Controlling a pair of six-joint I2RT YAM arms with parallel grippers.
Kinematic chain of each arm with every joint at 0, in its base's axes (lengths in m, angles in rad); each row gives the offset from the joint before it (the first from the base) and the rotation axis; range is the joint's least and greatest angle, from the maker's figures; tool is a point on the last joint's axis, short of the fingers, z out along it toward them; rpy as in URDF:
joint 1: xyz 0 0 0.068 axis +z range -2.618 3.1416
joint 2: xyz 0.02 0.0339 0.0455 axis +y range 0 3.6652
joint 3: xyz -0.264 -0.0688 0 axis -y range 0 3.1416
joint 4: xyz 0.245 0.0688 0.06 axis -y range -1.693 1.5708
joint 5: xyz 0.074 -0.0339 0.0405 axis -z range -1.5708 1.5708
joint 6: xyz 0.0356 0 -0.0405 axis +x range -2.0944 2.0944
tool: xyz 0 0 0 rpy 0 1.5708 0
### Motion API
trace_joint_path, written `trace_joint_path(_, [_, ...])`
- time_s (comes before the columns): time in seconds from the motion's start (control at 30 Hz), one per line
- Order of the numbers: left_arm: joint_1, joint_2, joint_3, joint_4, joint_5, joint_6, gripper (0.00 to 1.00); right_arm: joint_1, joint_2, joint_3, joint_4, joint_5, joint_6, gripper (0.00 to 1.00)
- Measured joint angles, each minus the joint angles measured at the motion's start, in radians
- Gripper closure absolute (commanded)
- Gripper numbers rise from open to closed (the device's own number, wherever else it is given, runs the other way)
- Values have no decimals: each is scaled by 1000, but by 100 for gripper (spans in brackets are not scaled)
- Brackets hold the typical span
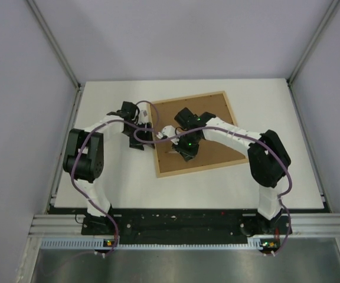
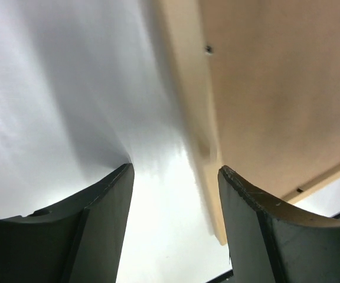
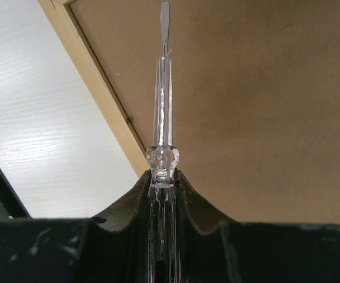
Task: Take the photo out of the frame
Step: Release the photo frame item from the photo frame.
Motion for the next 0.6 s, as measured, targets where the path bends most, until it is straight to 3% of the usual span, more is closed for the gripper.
trace_joint_path(0.2, [38, -15, 4, 16, -67, 3, 31, 0, 21, 2, -34, 57, -102, 100])
trace_joint_path(0.6, [26, -9, 63, 17, -122, 23, 32, 0, 235, 192, -206, 48, -260, 100])
